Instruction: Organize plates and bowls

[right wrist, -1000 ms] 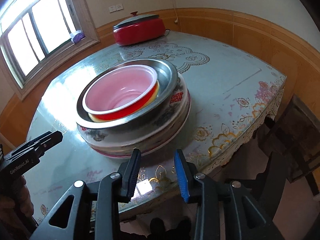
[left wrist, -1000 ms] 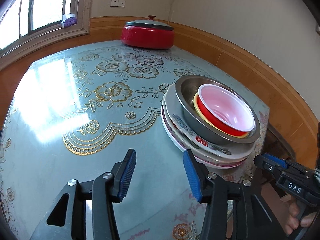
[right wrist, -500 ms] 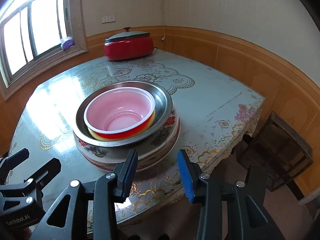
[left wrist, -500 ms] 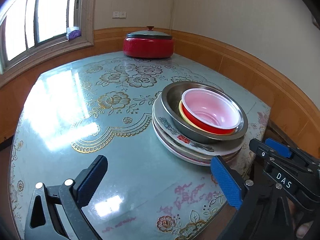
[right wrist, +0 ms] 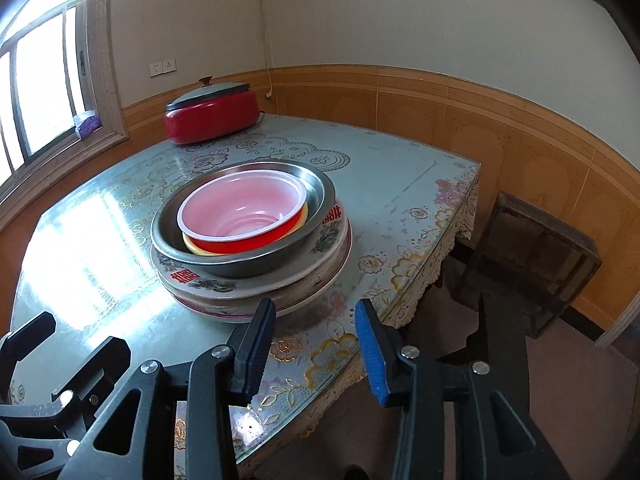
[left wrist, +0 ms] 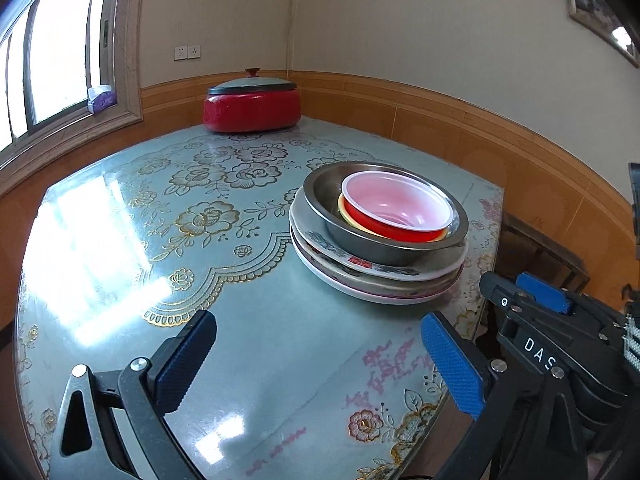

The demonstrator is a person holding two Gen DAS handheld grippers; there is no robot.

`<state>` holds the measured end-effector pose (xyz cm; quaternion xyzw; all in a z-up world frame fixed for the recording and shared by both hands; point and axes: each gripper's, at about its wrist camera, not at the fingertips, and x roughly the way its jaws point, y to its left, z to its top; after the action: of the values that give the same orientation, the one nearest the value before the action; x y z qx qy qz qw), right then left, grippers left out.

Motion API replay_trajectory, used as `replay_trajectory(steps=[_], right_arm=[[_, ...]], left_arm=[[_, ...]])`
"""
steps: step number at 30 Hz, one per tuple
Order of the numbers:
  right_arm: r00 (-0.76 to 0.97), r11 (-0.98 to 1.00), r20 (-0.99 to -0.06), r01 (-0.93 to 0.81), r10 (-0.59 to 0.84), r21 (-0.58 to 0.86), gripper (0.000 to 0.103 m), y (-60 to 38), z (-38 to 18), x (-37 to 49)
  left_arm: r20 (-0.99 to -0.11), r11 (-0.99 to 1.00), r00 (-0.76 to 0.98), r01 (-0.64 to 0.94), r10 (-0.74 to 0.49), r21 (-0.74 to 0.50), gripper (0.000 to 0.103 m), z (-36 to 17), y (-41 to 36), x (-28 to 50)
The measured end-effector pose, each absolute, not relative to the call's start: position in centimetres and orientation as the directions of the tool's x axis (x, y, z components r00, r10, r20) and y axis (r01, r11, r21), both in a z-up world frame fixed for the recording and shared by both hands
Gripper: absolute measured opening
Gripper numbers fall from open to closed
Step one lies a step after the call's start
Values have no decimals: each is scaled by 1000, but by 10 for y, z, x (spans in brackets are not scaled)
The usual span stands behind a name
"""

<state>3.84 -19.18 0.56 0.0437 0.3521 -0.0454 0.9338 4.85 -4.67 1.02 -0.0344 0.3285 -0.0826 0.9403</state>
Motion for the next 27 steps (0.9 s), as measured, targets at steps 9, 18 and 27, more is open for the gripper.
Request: replay_trajectory(steps=[9,18,27], right_arm=[[745,980,-657,194,-111,54,41,-199,7,30],[747,981,-655,189,-114,46,41,-191,8,32],[743,985,-662,167,-100,39,41,-182,8,41]], left_arm=[[-582,984,793,153,-179,-94,103,19,-43,44],[-591,989,793,132,-145,-66,103,17,-41,50],[-594,989,791,130,-143,-66,103,15,-39,53]])
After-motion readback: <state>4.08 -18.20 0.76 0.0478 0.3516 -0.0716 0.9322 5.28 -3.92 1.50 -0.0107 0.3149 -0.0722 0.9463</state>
